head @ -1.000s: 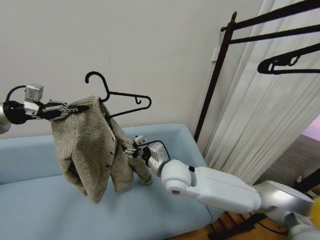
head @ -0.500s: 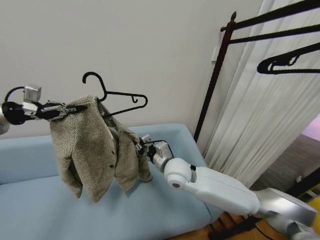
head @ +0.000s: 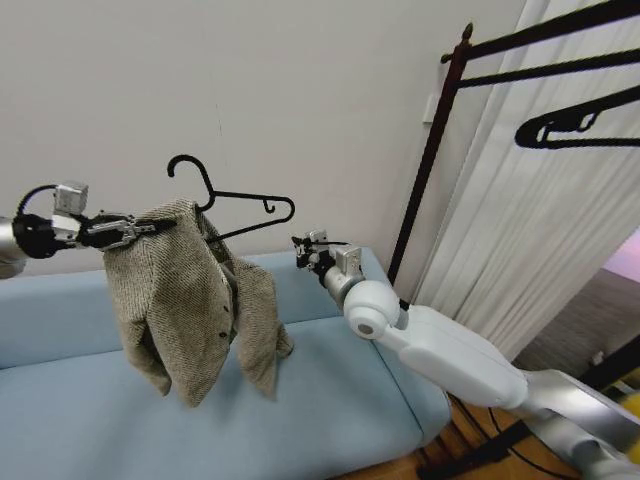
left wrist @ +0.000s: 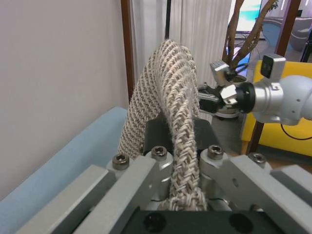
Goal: Pick up the clothes from the sofa and hang them on the clothes hanger.
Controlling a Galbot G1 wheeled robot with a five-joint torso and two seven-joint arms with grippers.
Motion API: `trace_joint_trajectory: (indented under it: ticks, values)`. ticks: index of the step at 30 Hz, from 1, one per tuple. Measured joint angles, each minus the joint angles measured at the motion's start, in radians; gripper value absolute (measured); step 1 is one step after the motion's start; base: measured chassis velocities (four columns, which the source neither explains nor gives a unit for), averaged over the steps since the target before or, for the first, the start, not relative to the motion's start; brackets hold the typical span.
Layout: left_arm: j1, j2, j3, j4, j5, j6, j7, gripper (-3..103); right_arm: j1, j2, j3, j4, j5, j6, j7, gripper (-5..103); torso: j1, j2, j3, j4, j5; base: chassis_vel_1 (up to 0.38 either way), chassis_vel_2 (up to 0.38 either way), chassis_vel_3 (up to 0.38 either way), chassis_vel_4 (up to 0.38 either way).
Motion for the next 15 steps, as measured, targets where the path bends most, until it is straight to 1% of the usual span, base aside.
trace_joint_trajectory:
  ticks: [2,4,5,7,8,9,10,14,15]
  values:
    - [0.0,0.003,0.0,-0.003,-0.003,0.0,-0.014,5,-0.019,-0.019,-0.025,0.073,0.068,-0.017,0.011,-2,0.0,0.0,0.0,-0.0002,0.0002,0.0,0.0,0.0,0.0]
    - [-0.002,0.003,0.0,-0.009,-0.005,0.001,-0.024,5,-0.033,-0.036,-0.069,0.14,0.106,-0.02,0.011,8,0.0,0.0,0.0,-0.0001,0.0,0.0,0.0,0.0,0.0]
    - [-0.002,0.003,0.0,-0.009,-0.005,0.001,-0.024,5,-0.033,-0.036,-0.069,0.14,0.106,-0.02,0.011,8,0.0,0.0,0.0,-0.0001,0.0,0.0,0.0,0.0,0.0]
    - [-0.003,0.003,-0.002,-0.017,-0.008,0.002,-0.034,5,-0.034,-0.033,-0.102,0.173,0.135,-0.02,0.008,19,0.0,0.0,0.0,-0.0001,0.0001,0.0,0.0,0.0,0.0]
    - [-0.004,0.002,-0.002,-0.021,-0.009,0.003,-0.037,5,-0.028,-0.018,-0.115,0.174,0.147,-0.02,0.016,25,0.0,0.0,0.0,-0.0002,0.0001,0.0,0.0,0.0,0.0]
    - [-0.004,0.002,-0.003,-0.024,-0.011,0.004,-0.039,5,-0.02,0.0,-0.123,0.166,0.151,-0.02,0.027,25,0.0,0.0,0.0,-0.0002,0.0001,0.0,0.0,0.0,0.0]
    - [-0.004,0.002,-0.003,-0.024,-0.011,0.004,-0.039,5,-0.02,0.0,-0.123,0.166,0.151,-0.02,0.027,25,0.0,0.0,0.0,-0.0002,0.0001,0.0,0.0,0.0,0.0]
    - [-0.006,0.002,-0.005,-0.033,-0.015,0.005,-0.039,5,0.025,0.104,-0.133,0.079,0.149,-0.015,0.102,47,0.0,0.0,0.0,0.0004,-0.0001,0.0,0.0,0.0,0.0]
    - [-0.006,0.003,-0.005,-0.033,-0.016,0.006,-0.038,5,0.036,0.124,-0.131,0.054,0.144,-0.014,0.112,47,0.0,0.0,0.0,0.0005,-0.0002,0.0,0.0,0.0,0.0]
